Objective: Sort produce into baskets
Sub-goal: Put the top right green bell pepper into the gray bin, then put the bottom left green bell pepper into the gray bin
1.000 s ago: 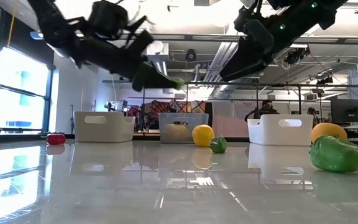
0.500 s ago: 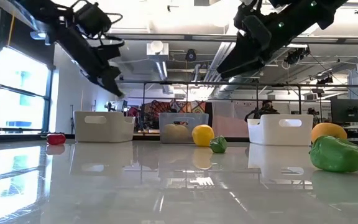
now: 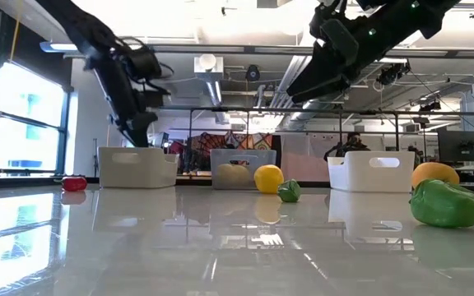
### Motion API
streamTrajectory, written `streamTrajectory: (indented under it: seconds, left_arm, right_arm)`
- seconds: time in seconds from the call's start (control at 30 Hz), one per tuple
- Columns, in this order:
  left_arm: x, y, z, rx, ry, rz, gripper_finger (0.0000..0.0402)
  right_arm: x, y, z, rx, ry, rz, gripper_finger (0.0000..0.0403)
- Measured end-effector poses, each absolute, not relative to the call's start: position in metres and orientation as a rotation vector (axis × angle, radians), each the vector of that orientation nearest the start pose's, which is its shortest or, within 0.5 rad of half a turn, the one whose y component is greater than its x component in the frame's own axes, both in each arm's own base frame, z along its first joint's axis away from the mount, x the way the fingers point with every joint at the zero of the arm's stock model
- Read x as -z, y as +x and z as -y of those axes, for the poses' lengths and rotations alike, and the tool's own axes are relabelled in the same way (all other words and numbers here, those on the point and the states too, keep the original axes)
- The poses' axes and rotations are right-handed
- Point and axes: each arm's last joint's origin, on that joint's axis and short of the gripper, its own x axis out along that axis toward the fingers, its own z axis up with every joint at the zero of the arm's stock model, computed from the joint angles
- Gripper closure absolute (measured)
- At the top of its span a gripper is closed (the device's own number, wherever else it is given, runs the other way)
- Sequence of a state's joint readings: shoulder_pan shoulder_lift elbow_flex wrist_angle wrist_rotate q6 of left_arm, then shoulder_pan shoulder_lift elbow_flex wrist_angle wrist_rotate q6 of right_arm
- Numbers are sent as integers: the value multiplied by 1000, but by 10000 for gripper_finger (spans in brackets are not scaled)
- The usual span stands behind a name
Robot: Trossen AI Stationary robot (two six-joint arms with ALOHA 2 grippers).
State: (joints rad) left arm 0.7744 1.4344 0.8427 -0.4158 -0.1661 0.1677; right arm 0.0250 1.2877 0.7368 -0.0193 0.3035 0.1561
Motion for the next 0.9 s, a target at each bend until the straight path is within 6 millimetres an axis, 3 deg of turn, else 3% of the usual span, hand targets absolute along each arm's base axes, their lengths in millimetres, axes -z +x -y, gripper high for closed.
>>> streamTrajectory:
  seconds: [0.17, 0.47, 0.67, 0.77, 0.9]
  left_arm:
    - [-188, 197, -200, -746, -143, -1083, 325]
    - [-189, 202, -197, -731, -119, -1065, 257]
    - [-190, 203, -199, -755, -101, -1063, 233]
    - [-194, 206, -193, -719, -65, -1056, 235]
    - [-212, 220, -170, -600, 34, -969, 249]
  right_arm:
    - [-228, 267, 2, 312, 50, -543, 169]
    - [-228, 267, 2, 312, 50, -544, 169]
    - [-228, 267, 2, 312, 50, -545, 169]
    - [-228, 267, 2, 312, 50, -545, 169]
    - [-228, 267, 2, 312, 50, -545, 169]
